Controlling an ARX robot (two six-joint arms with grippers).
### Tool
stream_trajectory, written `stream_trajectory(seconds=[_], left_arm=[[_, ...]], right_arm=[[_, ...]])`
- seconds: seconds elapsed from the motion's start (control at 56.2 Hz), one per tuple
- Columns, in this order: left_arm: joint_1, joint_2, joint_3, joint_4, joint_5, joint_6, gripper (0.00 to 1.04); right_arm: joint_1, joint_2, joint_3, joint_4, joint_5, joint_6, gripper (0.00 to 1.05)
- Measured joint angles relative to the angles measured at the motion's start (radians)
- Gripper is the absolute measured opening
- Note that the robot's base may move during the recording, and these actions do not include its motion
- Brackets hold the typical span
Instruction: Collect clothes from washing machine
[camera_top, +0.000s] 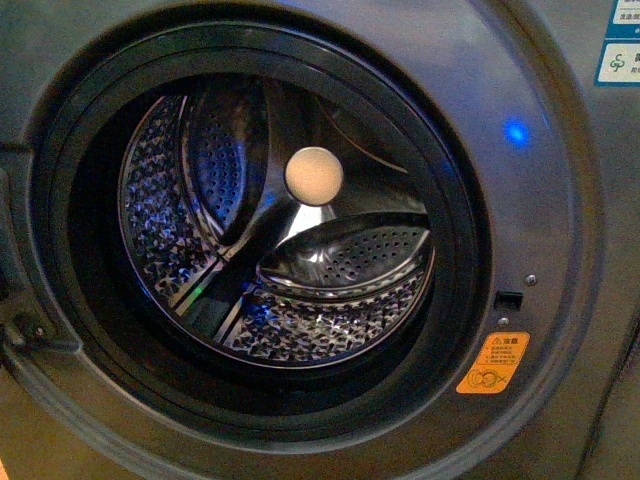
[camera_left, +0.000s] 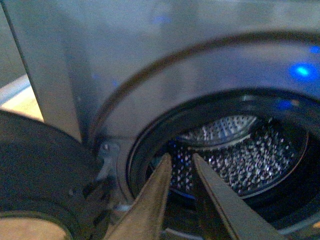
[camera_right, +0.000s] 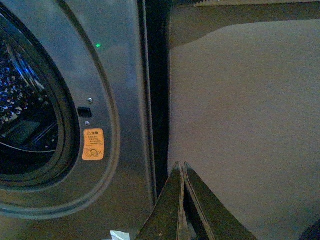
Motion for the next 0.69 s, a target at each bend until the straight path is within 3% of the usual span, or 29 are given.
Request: stream_trajectory(seconds=[0.036,0.285,0.356,0.445,0.694], left_arm=[[0.010,-0.019,-0.037,0.016,0.008,-0.001,0.03],[0.076,-0.152,-0.249,0.104,0.074,0.000,0.04],[0.141,-0.182,-0.298,0.115,0.157,0.001,0.04],[0.180,-0.219,-0.351,0.130,0.166,0.000,0.04],[0.183,-0.296,-0.444,0.143,0.174,0.000,0.04]], right_arm=[[0.000,0.000,0.000,0.000,0.000,0.000,0.02],[0.000,0.000,0.000,0.000,0.000,0.000,0.02],[0.000,0.000,0.000,0.000,0.000,0.000,0.02],[0.000,0.000,0.000,0.000,0.000,0.000,0.02],[0.000,0.000,0.000,0.000,0.000,0.000,0.02]])
